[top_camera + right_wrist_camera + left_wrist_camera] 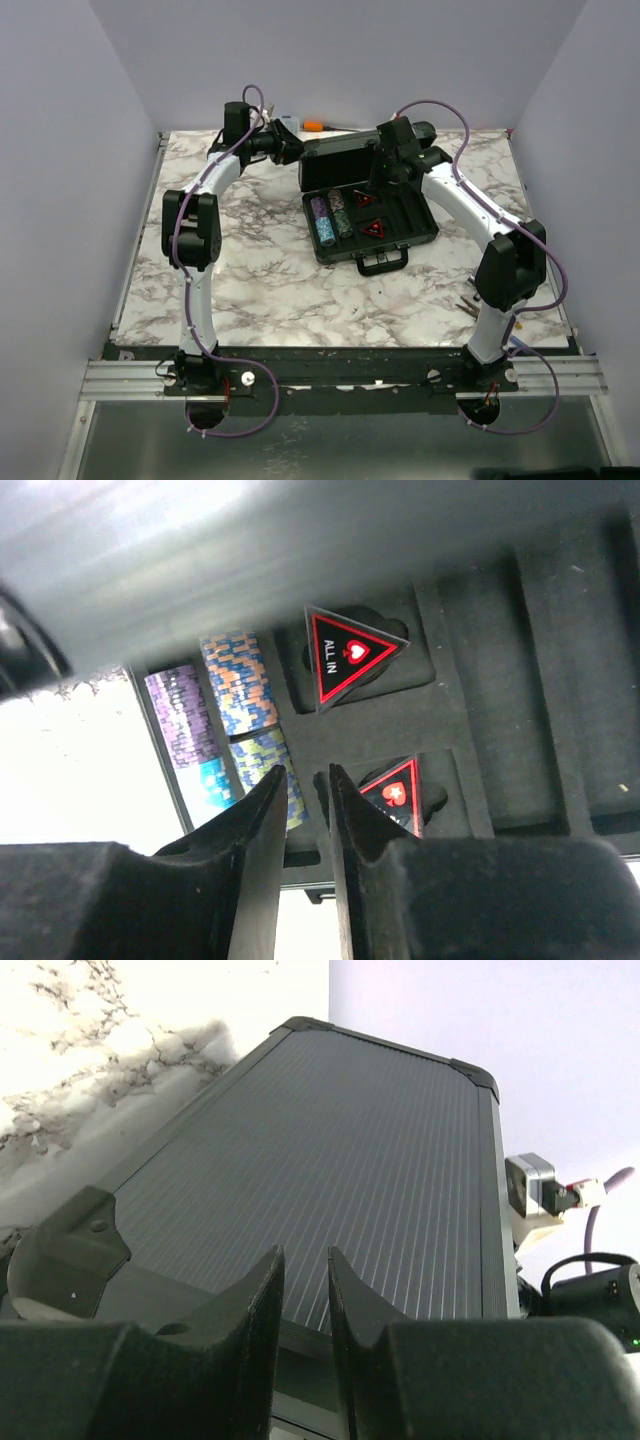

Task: Pack up texas hold em set

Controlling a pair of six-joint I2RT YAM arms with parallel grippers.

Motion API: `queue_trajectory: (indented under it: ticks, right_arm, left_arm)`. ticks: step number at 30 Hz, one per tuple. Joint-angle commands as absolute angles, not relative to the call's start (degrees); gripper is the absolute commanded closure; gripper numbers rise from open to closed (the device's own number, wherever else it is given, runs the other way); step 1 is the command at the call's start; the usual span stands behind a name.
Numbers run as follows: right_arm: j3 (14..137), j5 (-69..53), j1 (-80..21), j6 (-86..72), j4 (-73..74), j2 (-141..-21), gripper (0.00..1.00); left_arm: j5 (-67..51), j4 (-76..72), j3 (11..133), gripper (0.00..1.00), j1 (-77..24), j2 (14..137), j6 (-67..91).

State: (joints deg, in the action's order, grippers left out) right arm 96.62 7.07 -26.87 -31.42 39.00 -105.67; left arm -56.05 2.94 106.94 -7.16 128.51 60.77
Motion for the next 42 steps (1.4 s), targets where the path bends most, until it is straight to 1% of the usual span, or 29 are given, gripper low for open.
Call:
queue_trajectory:
  ticks: [1, 5, 8, 15, 24, 33, 42]
  right_arm:
    - [97.8, 4.4, -26.5, -33.4, 38.8, -106.6, 0.76]
    - [97.5, 3.9, -26.5, -33.9, 38.6, -106.7, 0.79]
    - [96.7, 3.4, -26.5, -34.5, 38.5, -106.4, 0.80]
    - [93.7, 2.9, -26.5, -36.0, 37.7, -104.9, 0.80]
    - [93.7, 3.1, -26.5, -37.7, 37.9, -104.4, 0.80]
    - [88.8, 3.7, -26.5, -40.5, 37.0, -100.7, 0.81]
    - [85.2, 3.8, -26.5, -42.7, 37.8, -97.9, 0.81]
  left_arm:
    - [-59.4, 2.8, 104.1, 0.76, -7.6, 124.6, 57.6]
    - [-59.9, 2.8, 102.2, 0.77, -7.8, 122.9, 56.4]
    - [-60.4, 2.8, 100.7, 0.80, -8.1, 121.7, 55.7]
    - [-60.6, 2.8, 96.0, 0.82, -8.8, 117.7, 53.1]
    - [-59.3, 5.6, 91.2, 0.82, -10.9, 111.6, 48.5]
    - [-55.8, 15.4, 91.4, 0.82, -13.7, 106.7, 40.8]
    - [-54.8, 15.9, 86.6, 0.82, -15.1, 102.3, 39.5]
